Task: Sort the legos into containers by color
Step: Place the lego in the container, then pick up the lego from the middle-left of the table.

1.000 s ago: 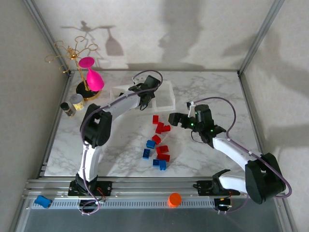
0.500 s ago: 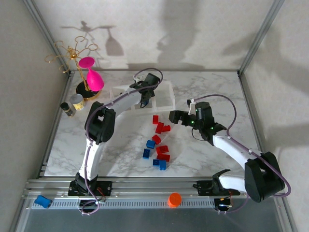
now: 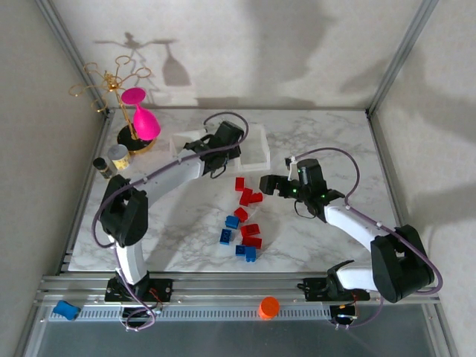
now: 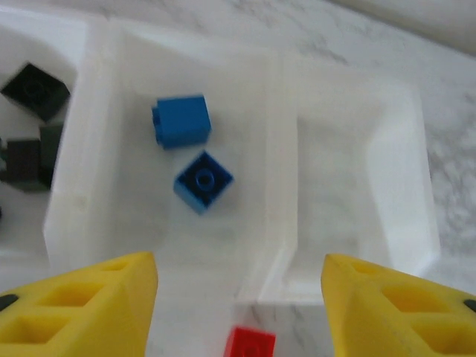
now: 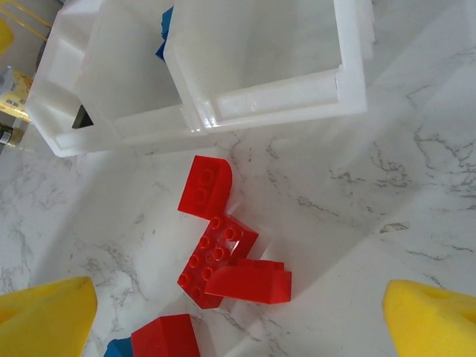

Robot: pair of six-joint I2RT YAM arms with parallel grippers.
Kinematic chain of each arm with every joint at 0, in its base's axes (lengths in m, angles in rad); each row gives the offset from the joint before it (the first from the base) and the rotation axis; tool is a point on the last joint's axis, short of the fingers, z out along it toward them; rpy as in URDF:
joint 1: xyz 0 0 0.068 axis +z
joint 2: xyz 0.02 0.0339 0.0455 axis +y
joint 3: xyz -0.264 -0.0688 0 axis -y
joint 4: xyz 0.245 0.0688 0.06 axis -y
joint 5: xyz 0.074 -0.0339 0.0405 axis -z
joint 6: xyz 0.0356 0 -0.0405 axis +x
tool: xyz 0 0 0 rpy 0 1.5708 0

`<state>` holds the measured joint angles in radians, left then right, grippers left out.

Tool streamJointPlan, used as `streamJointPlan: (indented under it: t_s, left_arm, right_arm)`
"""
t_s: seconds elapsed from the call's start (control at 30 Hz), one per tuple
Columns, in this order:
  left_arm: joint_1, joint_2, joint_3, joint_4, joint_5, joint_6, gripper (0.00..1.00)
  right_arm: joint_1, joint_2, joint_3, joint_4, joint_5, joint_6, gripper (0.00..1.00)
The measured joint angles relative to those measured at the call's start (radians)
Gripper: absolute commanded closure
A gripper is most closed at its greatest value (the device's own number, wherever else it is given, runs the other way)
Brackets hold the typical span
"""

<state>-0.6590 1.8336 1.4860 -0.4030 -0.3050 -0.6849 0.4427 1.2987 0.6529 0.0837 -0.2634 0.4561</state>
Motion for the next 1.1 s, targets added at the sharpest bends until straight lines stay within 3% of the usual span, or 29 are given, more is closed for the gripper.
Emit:
streamJointPlan:
  t_s: [0.3, 0.67, 1.1]
  left_arm:
    - [-0.145, -0.128, -0.267, 0.015, 0.015, -0.035, 0.34]
    - [-0.293, -0.147, -0.371, -0.004, 0.002, -0.098, 0.32]
    - [-0.343, -0.209, -0.489, -0.027, 0.037, -0.100, 0.31]
  right_arm:
    - [0.035, -0.001, -0.055, -0.017, 0.002, -0.017, 0.01]
    - [0.092, -0.101, -0.157, -0.053, 0.019, -0.010, 0.01]
    - [0.092, -0.213, -0.209, -0.097, 0.062, 0.013, 0.01]
